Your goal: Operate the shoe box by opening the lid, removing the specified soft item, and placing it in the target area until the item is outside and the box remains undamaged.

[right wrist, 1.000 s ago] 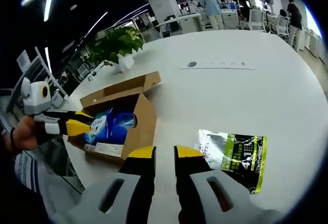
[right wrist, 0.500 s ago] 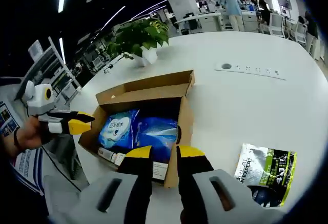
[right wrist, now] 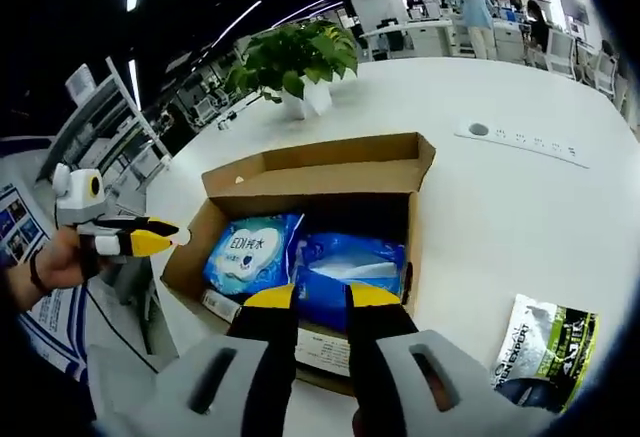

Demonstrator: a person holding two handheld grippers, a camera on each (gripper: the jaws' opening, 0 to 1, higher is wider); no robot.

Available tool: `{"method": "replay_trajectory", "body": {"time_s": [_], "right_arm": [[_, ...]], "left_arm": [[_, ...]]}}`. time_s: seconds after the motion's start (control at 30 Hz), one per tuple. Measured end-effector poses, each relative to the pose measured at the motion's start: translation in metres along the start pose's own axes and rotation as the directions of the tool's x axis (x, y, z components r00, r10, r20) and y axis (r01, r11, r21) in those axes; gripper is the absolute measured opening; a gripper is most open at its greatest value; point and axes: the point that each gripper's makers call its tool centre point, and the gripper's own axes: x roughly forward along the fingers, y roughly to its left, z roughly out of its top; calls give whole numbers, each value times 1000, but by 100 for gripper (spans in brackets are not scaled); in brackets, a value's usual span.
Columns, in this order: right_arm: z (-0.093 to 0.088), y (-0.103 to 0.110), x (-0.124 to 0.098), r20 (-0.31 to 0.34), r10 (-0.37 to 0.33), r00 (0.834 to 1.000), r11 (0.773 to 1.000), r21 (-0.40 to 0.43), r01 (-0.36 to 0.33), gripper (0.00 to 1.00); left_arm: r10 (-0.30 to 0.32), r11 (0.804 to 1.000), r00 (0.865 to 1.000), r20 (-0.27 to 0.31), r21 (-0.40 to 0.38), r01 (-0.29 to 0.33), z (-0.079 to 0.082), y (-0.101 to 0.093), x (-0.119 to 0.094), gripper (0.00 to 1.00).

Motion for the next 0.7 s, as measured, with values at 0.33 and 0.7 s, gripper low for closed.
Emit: {"method": "replay_trajectory", "body": {"time_s": [0.33, 0.7], "right_arm": [[0, 22, 23, -27, 37, 999, 999, -21, -38, 17], [-2, 41, 48, -57, 59, 997, 998, -36, -61, 18]], "left_arm": [[29, 999, 999, 15, -33, -28, -7, 14, -19, 33], [42, 997, 999, 28, -62, -41, -15, 21, -37, 33]]}}
